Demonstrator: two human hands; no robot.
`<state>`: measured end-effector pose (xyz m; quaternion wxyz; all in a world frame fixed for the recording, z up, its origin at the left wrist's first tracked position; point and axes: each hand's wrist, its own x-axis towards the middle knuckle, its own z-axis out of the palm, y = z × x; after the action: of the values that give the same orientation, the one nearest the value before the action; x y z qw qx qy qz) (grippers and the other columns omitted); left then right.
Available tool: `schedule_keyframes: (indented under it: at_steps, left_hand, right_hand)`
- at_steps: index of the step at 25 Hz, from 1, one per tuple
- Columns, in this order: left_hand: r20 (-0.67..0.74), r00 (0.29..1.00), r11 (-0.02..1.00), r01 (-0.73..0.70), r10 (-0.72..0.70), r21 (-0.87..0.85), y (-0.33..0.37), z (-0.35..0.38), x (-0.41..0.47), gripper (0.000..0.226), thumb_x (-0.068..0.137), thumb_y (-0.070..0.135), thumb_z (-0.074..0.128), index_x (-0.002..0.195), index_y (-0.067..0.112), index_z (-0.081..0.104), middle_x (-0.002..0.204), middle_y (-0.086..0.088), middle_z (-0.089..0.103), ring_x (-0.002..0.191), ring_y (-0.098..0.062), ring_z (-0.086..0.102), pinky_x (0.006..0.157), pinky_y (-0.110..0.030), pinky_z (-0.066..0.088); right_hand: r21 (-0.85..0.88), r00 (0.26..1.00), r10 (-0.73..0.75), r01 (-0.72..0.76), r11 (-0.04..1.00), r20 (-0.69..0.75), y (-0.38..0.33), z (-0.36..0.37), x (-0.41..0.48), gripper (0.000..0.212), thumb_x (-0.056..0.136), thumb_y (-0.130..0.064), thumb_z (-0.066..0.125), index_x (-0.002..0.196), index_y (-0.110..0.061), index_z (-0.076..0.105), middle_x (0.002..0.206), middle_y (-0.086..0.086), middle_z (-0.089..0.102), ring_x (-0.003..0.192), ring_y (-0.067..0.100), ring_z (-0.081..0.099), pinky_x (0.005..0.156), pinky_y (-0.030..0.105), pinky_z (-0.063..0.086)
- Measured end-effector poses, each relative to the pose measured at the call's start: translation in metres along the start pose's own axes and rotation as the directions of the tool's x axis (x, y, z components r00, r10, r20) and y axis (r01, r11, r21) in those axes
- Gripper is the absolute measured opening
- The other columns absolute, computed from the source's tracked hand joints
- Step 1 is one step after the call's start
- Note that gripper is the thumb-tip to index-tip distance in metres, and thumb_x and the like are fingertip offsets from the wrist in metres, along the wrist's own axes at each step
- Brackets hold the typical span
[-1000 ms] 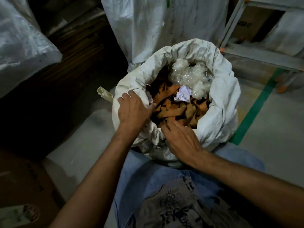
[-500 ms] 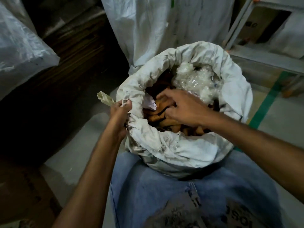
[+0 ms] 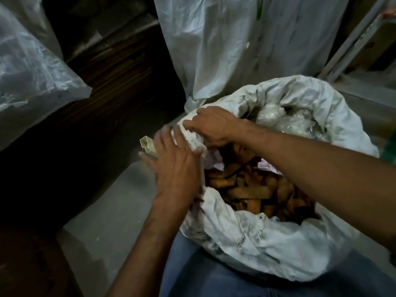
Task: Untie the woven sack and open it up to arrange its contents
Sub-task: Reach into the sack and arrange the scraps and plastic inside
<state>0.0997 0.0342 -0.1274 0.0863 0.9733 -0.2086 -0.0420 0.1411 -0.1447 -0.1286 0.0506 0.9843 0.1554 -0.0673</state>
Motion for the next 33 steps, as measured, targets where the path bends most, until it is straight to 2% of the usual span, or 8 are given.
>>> schedule_keyframes:
  at_steps: [3,7,10,13,18,22,27,33]
  left_hand:
    - [0.048,0.999,0.993,-0.012,0.006,0.116,0.032,0.012,0.021,0.096,0.09,0.061,0.063,0.153,0.002,0.022,0.15,-0.018,0.039,0.13,-0.035,0.05,0.097,-0.058,0.048]
    - [0.151,0.988,0.993,0.057,-0.041,-0.103,0.009,0.027,0.053,0.044,0.094,0.034,0.066,0.124,0.006,0.052,0.113,-0.015,0.064,0.102,-0.035,0.066,0.075,-0.038,0.048]
    - [0.353,0.933,0.66,0.31,-0.072,-0.685,-0.025,0.013,0.059,0.016,0.091,0.021,0.074,0.101,0.013,0.064,0.087,-0.011,0.07,0.08,-0.027,0.069,0.064,-0.032,0.05]
    - [0.545,0.835,0.433,0.463,0.081,-0.774,-0.039,-0.006,0.058,0.022,0.094,0.022,0.07,0.11,0.009,0.062,0.077,-0.014,0.061,0.047,-0.015,0.051,0.04,-0.023,0.039]
    - [0.267,0.959,0.99,-0.064,0.096,-0.125,-0.008,-0.001,0.085,0.088,0.088,0.076,0.049,0.149,0.014,0.033,0.15,-0.014,0.042,0.125,-0.032,0.056,0.097,-0.047,0.051]
    - [0.111,0.982,0.988,-0.15,0.151,-0.018,0.025,0.024,0.118,0.046,0.099,0.042,0.052,0.128,0.006,0.051,0.123,-0.018,0.064,0.106,-0.04,0.063,0.079,-0.042,0.046]
    - [0.33,0.919,0.649,0.117,0.217,-0.752,-0.02,0.03,0.139,0.043,0.087,0.057,0.059,0.098,0.016,0.068,0.081,-0.001,0.068,0.077,-0.022,0.064,0.071,-0.039,0.048]
    - [0.073,0.938,0.939,-0.343,0.34,0.034,0.051,0.019,0.157,0.089,0.087,0.073,0.053,0.151,0.017,0.03,0.151,-0.012,0.041,0.134,-0.032,0.045,0.105,-0.053,0.037]
  right_hand:
    - [0.203,0.985,0.035,-0.069,0.977,0.167,0.027,-0.025,0.018,0.035,0.079,-0.027,0.069,0.113,-0.024,0.061,0.094,0.001,0.065,0.092,0.027,0.062,0.071,0.034,0.039]
    - [0.216,0.993,0.113,-0.119,0.969,0.04,0.056,0.004,0.005,0.075,0.07,-0.051,0.077,0.137,-0.028,0.052,0.124,-0.003,0.063,0.116,0.024,0.055,0.096,0.042,0.044]
    - [-0.075,0.986,0.089,-0.1,0.992,-0.138,0.079,0.039,-0.026,0.083,0.075,-0.064,0.073,0.142,-0.026,0.044,0.132,0.002,0.058,0.12,0.027,0.056,0.101,0.049,0.041]
    - [0.086,0.997,0.077,-0.076,0.993,-0.016,0.102,0.014,-0.006,0.042,0.086,-0.042,0.073,0.12,-0.026,0.054,0.108,0.006,0.068,0.099,0.034,0.065,0.077,0.039,0.044]
    - [0.185,0.96,0.118,-0.168,0.968,0.255,0.11,-0.009,0.034,0.037,0.086,-0.053,0.073,0.104,-0.021,0.067,0.103,0.003,0.072,0.095,0.029,0.065,0.073,0.035,0.043]
    - [0.184,0.958,0.274,-0.286,0.94,0.088,0.112,0.004,0.007,0.059,0.08,-0.063,0.074,0.123,-0.024,0.06,0.117,0.004,0.068,0.109,0.03,0.061,0.087,0.042,0.044]
    - [-0.043,0.849,0.464,-0.489,0.871,-0.252,0.115,0.039,-0.064,0.062,0.094,-0.066,0.051,0.137,-0.021,0.052,0.123,0.01,0.065,0.109,0.033,0.06,0.099,0.05,0.036]
    - [0.356,0.83,0.549,-0.545,0.759,0.098,0.161,0.023,-0.035,0.043,0.103,-0.061,0.041,0.104,-0.021,0.06,0.109,0.013,0.072,0.099,0.037,0.065,0.083,0.043,0.045]
